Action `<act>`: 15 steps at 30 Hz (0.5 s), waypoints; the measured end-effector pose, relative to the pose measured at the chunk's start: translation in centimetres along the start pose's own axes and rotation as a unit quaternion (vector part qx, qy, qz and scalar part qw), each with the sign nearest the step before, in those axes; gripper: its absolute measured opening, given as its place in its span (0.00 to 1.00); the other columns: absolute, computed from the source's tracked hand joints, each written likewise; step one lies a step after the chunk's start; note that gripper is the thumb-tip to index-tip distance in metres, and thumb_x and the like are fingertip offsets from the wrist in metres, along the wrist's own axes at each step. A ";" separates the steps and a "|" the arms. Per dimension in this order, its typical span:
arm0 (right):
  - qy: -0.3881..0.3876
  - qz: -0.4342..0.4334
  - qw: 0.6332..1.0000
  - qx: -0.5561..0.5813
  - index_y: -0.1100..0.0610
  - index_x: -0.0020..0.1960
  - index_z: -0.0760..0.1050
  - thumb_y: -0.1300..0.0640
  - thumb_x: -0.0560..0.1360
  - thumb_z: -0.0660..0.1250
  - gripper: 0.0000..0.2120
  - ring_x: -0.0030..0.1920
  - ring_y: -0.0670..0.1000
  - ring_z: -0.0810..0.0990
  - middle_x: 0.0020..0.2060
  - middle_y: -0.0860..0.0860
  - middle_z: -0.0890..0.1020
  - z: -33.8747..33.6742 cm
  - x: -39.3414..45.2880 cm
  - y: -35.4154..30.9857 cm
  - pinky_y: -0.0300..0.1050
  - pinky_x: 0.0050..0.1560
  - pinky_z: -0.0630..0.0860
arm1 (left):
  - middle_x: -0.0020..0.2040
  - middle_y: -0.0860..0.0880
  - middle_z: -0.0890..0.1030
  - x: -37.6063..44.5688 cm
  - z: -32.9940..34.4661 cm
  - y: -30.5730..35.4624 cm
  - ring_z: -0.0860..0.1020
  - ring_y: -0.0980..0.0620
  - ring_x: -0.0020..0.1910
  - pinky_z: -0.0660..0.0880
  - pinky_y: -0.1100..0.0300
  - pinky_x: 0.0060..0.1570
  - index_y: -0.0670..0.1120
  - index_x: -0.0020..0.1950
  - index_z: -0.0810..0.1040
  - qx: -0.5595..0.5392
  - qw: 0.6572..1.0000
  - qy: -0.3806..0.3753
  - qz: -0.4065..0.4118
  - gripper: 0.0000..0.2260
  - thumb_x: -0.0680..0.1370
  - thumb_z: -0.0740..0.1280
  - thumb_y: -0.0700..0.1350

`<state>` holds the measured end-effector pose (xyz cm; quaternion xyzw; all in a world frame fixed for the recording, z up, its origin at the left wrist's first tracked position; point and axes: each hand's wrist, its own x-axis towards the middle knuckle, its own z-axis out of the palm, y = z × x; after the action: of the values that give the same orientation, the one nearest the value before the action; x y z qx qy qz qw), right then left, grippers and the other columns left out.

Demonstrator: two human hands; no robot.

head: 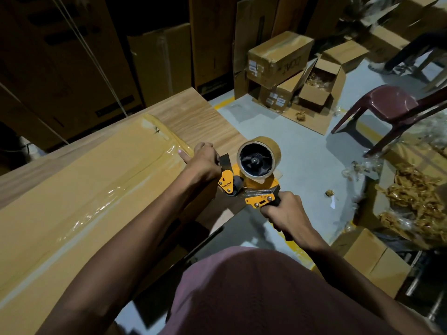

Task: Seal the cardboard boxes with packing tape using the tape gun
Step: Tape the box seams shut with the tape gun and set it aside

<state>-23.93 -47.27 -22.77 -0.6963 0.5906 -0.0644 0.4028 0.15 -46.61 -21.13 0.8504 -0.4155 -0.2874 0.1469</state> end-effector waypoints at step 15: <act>-0.012 -0.016 1.000 0.015 0.62 0.32 0.73 0.55 0.61 0.69 0.10 0.20 0.51 0.67 0.22 0.51 0.74 -0.9 0.4 -1.1 0.42 0.25 0.66 | 0.83 0.47 0.51 0.7 -2.7 -1.7 0.43 0.43 0.82 0.31 0.24 0.66 0.50 0.41 0.75 0.069 0.983 -0.134 0.104 0.07 0.78 0.68 0.43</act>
<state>-23.48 -48.06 -21.58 -0.7002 0.5738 -0.0712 0.4189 3.18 -46.08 -20.02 0.7644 -0.5365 -0.3525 0.0599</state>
